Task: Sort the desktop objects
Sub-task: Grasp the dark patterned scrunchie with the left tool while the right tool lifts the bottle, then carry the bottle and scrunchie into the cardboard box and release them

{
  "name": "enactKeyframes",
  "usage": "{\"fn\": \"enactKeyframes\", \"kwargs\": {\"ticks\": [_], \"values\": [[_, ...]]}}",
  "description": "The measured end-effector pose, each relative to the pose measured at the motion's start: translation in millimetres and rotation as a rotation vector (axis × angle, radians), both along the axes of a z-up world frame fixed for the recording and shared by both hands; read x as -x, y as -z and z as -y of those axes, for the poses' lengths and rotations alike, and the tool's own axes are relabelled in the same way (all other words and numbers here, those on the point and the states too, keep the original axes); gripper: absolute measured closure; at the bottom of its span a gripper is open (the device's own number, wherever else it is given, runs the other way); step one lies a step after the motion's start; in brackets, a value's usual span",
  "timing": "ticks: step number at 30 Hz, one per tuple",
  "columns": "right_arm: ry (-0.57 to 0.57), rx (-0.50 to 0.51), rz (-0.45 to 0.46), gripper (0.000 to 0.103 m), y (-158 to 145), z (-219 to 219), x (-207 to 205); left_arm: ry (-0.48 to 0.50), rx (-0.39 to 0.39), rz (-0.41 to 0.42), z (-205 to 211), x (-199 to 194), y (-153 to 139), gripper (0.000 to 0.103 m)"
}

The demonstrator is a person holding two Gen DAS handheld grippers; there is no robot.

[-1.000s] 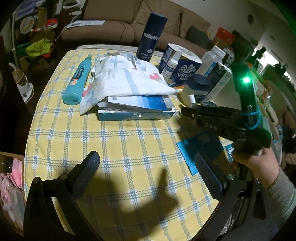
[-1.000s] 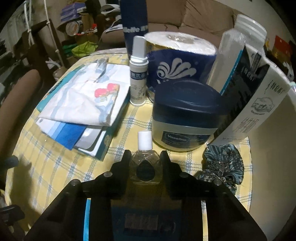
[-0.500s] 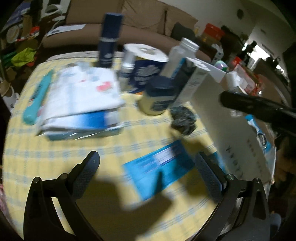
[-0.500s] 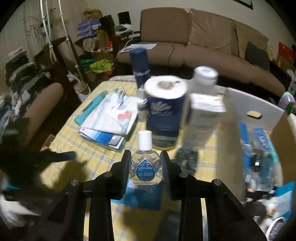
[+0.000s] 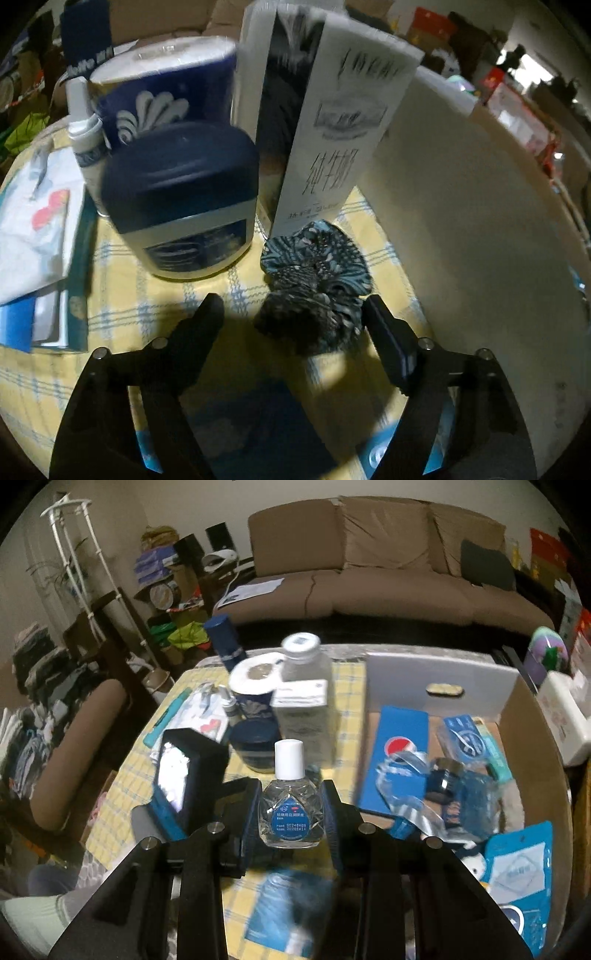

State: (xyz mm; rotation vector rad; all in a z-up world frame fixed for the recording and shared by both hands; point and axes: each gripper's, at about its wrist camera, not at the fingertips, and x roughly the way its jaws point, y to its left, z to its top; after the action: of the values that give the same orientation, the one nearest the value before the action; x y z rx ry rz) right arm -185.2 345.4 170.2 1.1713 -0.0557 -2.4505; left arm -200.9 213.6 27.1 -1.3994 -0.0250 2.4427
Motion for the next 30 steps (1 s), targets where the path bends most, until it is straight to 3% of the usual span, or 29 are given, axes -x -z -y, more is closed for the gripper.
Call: {"fn": "enactKeyframes", "kwargs": {"ticks": [2,4,5,13,19,22,27,30], "values": [[0.017,0.0,0.001,0.07,1.4,-15.8,-1.2,-0.003,-0.005,-0.01,-2.9,0.6,0.2,0.04],[0.05,0.0,0.001,0.07,1.8,-35.5,0.3,0.005,-0.035,-0.02,-3.4,0.1,-2.0,0.078],[0.07,0.001,0.001,0.07,2.3,-45.6,2.9,0.01,-0.048,-0.017,-3.4,-0.9,-3.1,0.083],[0.229,-0.075,0.123,0.07,39.9,-123.8,50.0,0.062,-0.171,-0.065,15.6,-30.5,-41.5,0.086],[0.277,-0.092,0.219,0.07,73.6,-143.0,76.9,0.128,-0.225,-0.12,14.4,-44.3,-92.1,0.086],[0.253,-0.063,0.252,0.07,84.1,-131.8,79.7,0.167,-0.232,-0.144,-1.1,-44.4,-116.0,0.086],[0.234,-0.118,0.3,0.069,92.7,-119.6,83.5,0.216,-0.225,-0.16,-43.6,-37.8,-138.0,0.086],[0.254,-0.049,0.254,0.058,75.3,-130.6,72.6,0.243,-0.201,-0.15,-74.6,-30.5,-140.8,0.086]]}}
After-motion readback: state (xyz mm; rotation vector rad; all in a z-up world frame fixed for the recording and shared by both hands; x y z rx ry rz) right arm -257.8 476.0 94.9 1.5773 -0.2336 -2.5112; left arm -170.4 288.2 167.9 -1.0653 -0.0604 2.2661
